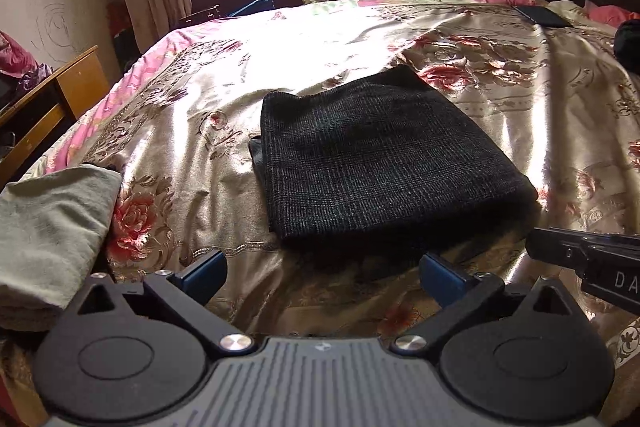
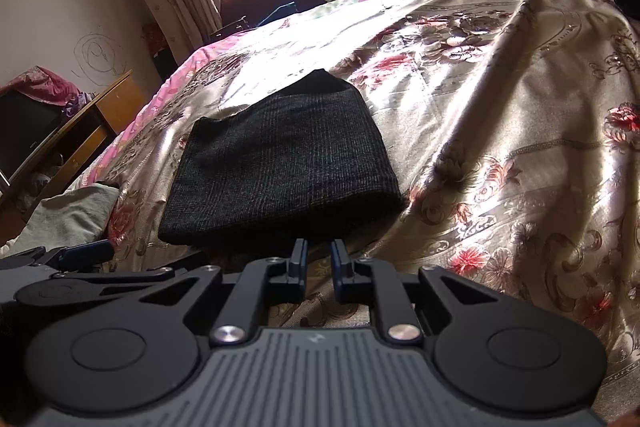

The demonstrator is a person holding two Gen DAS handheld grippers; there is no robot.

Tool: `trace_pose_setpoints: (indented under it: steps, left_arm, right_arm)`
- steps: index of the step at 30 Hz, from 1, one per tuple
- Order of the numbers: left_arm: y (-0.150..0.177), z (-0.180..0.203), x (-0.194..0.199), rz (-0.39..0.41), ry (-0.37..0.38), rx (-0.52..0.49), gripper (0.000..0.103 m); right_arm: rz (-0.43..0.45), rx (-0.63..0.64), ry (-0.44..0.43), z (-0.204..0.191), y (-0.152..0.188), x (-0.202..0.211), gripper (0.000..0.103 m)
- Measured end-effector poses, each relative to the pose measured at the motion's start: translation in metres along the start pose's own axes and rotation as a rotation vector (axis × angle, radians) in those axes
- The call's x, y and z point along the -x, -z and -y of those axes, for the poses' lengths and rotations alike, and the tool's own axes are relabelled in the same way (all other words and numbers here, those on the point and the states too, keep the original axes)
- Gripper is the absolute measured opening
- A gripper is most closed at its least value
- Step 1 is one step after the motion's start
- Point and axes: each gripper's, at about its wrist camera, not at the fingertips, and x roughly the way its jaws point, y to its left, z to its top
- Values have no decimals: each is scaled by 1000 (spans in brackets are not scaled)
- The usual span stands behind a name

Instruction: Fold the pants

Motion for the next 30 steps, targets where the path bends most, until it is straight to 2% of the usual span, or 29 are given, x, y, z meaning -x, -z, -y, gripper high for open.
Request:
trace_pose_setpoints:
  steps: [13, 30]
  left_arm:
    - [4, -2, -2, -35, 52, 37, 103]
    - [7, -3, -1, -52, 77, 55, 103]
  right_arm:
    - [-16, 21, 3, -3, 5, -3, 18]
    - [-26, 36, 12, -4, 7, -2, 19]
